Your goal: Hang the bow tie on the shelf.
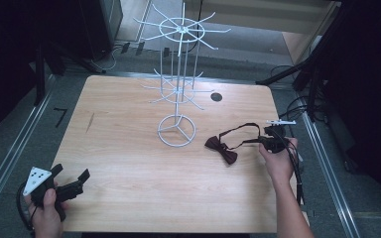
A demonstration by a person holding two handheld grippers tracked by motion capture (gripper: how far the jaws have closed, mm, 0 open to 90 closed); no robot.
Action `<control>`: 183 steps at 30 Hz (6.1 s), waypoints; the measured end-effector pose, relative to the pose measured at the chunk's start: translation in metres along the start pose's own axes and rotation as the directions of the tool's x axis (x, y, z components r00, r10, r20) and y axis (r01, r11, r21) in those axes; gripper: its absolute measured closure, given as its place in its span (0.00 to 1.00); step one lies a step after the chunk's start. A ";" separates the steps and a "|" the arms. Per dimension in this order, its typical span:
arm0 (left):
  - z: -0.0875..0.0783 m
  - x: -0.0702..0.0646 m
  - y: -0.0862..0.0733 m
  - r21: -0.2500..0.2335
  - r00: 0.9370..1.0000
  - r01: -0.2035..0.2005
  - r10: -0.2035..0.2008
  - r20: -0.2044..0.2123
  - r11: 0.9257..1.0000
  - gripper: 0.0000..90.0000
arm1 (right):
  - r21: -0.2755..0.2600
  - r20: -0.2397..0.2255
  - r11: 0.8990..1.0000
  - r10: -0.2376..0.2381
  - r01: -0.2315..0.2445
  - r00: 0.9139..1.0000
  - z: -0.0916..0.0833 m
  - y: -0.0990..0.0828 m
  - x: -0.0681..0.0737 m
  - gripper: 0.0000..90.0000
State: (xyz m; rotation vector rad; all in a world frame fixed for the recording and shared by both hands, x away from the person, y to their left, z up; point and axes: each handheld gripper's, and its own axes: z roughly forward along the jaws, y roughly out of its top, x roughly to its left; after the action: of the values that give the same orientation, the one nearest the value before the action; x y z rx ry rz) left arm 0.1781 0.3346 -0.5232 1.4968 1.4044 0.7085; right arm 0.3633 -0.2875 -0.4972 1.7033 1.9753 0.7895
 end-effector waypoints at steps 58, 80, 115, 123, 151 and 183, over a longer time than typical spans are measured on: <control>0.000 0.001 0.000 -0.003 1.000 0.009 -0.009 -0.002 1.000 0.00 | -0.571 -0.161 0.820 -0.160 0.041 0.974 -0.095 0.042 0.102 1.00; -0.001 0.001 0.000 -0.006 1.000 0.008 -0.008 0.000 1.000 0.00 | -0.563 -0.209 0.821 -0.252 0.095 0.945 -0.102 0.028 0.149 1.00; -0.001 0.001 0.000 -0.004 1.000 0.007 -0.007 0.003 1.000 0.00 | -0.527 -0.238 0.841 -0.282 0.120 0.929 -0.083 0.031 0.195 1.00; -0.001 0.001 0.000 -0.006 1.000 0.006 -0.006 0.004 1.000 0.00 | -0.504 -0.237 0.854 -0.283 0.131 0.929 -0.069 0.042 0.204 1.00; 0.000 0.001 0.000 -0.004 1.000 0.008 -0.008 0.004 1.000 0.00 | -0.336 -0.192 0.928 -0.235 0.161 0.953 -0.046 0.017 0.149 0.12; 0.000 0.001 0.000 -0.001 1.000 0.005 -0.005 -0.004 1.000 0.00 | -0.268 -0.113 0.963 -0.059 0.027 0.992 -0.042 -0.083 0.009 0.02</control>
State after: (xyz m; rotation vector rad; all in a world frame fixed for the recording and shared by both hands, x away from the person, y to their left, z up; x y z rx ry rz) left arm 0.1779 0.3353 -0.5232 1.4913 1.4097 0.7093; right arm 0.2726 -0.2922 -0.5194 1.4828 1.8765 1.1102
